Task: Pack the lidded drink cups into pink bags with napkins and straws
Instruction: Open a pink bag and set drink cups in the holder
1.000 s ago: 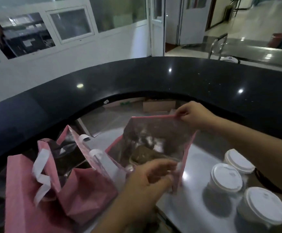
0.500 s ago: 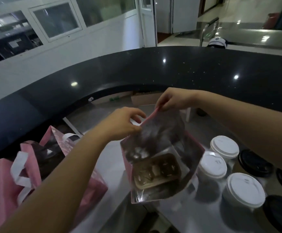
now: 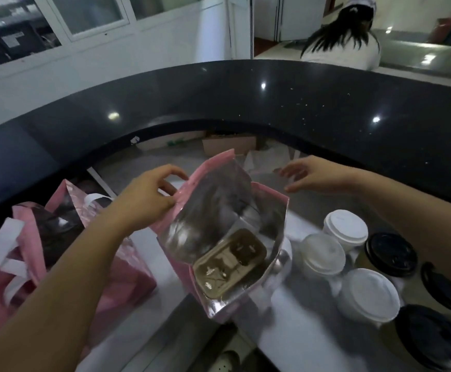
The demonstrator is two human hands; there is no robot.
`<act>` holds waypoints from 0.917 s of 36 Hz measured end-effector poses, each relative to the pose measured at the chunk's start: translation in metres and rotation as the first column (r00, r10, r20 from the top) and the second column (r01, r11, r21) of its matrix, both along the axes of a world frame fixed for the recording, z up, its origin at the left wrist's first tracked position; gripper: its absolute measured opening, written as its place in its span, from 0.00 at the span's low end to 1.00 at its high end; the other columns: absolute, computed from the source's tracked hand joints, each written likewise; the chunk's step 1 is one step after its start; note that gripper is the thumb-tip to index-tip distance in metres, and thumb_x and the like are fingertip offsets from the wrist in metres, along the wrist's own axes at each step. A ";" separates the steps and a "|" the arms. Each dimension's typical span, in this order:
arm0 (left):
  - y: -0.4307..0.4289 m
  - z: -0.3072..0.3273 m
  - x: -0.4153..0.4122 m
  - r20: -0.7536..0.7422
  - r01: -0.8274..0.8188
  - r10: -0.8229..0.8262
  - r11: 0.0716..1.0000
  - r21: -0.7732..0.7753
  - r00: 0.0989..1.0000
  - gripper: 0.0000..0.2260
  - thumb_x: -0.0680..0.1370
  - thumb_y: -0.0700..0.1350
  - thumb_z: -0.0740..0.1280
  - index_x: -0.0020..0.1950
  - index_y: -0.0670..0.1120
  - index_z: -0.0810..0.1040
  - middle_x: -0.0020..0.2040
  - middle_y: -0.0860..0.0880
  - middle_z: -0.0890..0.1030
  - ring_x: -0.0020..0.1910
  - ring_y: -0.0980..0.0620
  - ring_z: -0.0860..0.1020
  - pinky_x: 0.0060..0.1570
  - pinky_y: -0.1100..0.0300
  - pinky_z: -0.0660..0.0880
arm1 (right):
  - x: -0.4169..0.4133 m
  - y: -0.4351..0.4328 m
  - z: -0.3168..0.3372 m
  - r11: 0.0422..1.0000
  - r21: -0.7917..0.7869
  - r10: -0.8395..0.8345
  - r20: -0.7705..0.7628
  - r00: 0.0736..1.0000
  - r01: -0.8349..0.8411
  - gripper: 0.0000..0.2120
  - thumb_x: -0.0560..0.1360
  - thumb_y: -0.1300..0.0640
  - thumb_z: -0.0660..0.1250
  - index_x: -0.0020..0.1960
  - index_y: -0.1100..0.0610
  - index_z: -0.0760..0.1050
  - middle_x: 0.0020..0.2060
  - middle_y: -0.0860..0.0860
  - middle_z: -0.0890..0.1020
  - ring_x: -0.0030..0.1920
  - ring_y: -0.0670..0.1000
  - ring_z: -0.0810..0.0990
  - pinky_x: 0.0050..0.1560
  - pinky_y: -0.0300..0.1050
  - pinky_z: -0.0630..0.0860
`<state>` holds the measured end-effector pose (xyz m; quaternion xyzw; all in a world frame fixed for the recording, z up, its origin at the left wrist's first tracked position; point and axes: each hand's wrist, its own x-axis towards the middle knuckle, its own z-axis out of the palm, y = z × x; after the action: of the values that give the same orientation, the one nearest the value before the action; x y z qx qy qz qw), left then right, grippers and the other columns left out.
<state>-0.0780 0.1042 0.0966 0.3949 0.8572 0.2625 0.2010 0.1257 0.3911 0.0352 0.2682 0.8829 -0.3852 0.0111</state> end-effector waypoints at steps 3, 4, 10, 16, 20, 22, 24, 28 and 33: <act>-0.011 -0.006 0.007 0.124 -0.082 0.070 0.992 0.092 0.990 0.22 0.75 0.32 0.67 0.47 0.62 0.82 0.49 0.51 0.83 0.40 0.49 0.82 0.37 0.52 0.78 | 0.035 0.014 -0.018 0.998 0.052 0.010 0.299 0.954 -0.027 0.30 0.69 0.68 0.73 0.69 0.55 0.74 0.65 0.52 0.79 0.61 0.51 0.78 0.63 0.46 0.75; -0.013 -0.008 0.010 0.166 -0.110 0.090 0.987 0.118 0.982 0.22 0.75 0.31 0.66 0.47 0.61 0.83 0.49 0.51 0.83 0.41 0.49 0.83 0.38 0.51 0.79 | 0.045 0.015 -0.020 0.998 0.043 0.018 0.386 0.923 -0.037 0.34 0.68 0.70 0.72 0.72 0.54 0.71 0.67 0.51 0.77 0.64 0.51 0.77 0.64 0.44 0.74; -0.026 -0.023 0.035 0.435 -0.284 0.158 0.928 0.242 0.886 0.20 0.76 0.29 0.64 0.53 0.52 0.85 0.50 0.45 0.82 0.41 0.50 0.82 0.37 0.56 0.81 | 0.082 0.013 -0.030 0.996 0.053 0.025 0.594 0.804 -0.070 0.40 0.71 0.69 0.69 0.77 0.45 0.62 0.71 0.52 0.64 0.66 0.54 0.68 0.60 0.44 0.71; -0.041 -0.036 0.053 0.566 -0.387 0.156 0.867 0.315 0.810 0.19 0.77 0.30 0.65 0.53 0.52 0.85 0.52 0.42 0.82 0.42 0.51 0.81 0.38 0.56 0.81 | 0.086 0.007 -0.036 0.995 0.059 0.030 0.579 0.815 -0.078 0.40 0.70 0.68 0.72 0.77 0.47 0.62 0.73 0.52 0.62 0.70 0.55 0.67 0.61 0.43 0.72; -0.051 -0.044 0.060 0.625 -0.423 0.139 0.844 0.331 0.768 0.19 0.77 0.29 0.65 0.53 0.52 0.85 0.53 0.41 0.82 0.44 0.47 0.81 0.42 0.50 0.82 | 0.090 0.000 -0.041 0.997 0.057 0.011 0.606 0.795 -0.057 0.45 0.68 0.62 0.78 0.78 0.45 0.59 0.74 0.51 0.60 0.71 0.54 0.66 0.65 0.43 0.71; -0.057 -0.047 0.063 0.640 -0.424 0.127 0.841 0.336 0.758 0.19 0.77 0.29 0.64 0.54 0.51 0.85 0.54 0.41 0.82 0.44 0.46 0.81 0.39 0.51 0.82 | 0.093 -0.004 -0.046 0.996 0.079 -0.011 0.613 0.790 -0.048 0.48 0.65 0.59 0.80 0.78 0.44 0.58 0.73 0.50 0.61 0.70 0.55 0.67 0.66 0.46 0.72; -0.062 -0.051 0.064 0.648 -0.422 0.112 0.838 0.346 0.753 0.18 0.78 0.30 0.64 0.54 0.51 0.84 0.54 0.41 0.82 0.44 0.46 0.81 0.38 0.52 0.80 | 0.094 -0.008 -0.050 0.991 0.131 -0.043 0.584 0.811 -0.041 0.47 0.65 0.57 0.80 0.77 0.43 0.60 0.71 0.50 0.63 0.67 0.55 0.70 0.64 0.47 0.74; -0.070 -0.056 0.065 0.650 -0.424 0.097 0.828 0.368 0.754 0.16 0.78 0.33 0.64 0.54 0.51 0.84 0.54 0.43 0.83 0.47 0.45 0.81 0.42 0.50 0.79 | 0.095 -0.011 -0.052 0.972 0.231 -0.096 0.536 0.839 -0.036 0.45 0.64 0.54 0.80 0.75 0.42 0.63 0.67 0.50 0.68 0.62 0.54 0.74 0.61 0.48 0.75; -0.073 -0.059 0.068 0.659 -0.432 0.098 0.824 0.367 0.746 0.16 0.78 0.33 0.65 0.55 0.53 0.83 0.54 0.46 0.83 0.50 0.43 0.82 0.49 0.45 0.80 | 0.091 -0.021 -0.036 0.940 0.342 -0.172 0.508 0.844 -0.015 0.45 0.64 0.50 0.78 0.75 0.40 0.59 0.67 0.50 0.69 0.60 0.54 0.76 0.57 0.47 0.76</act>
<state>-0.0100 0.0308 0.0376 0.1948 0.6953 0.6143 0.3183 0.2166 0.3705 -0.0007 0.3986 0.8853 -0.1414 0.1932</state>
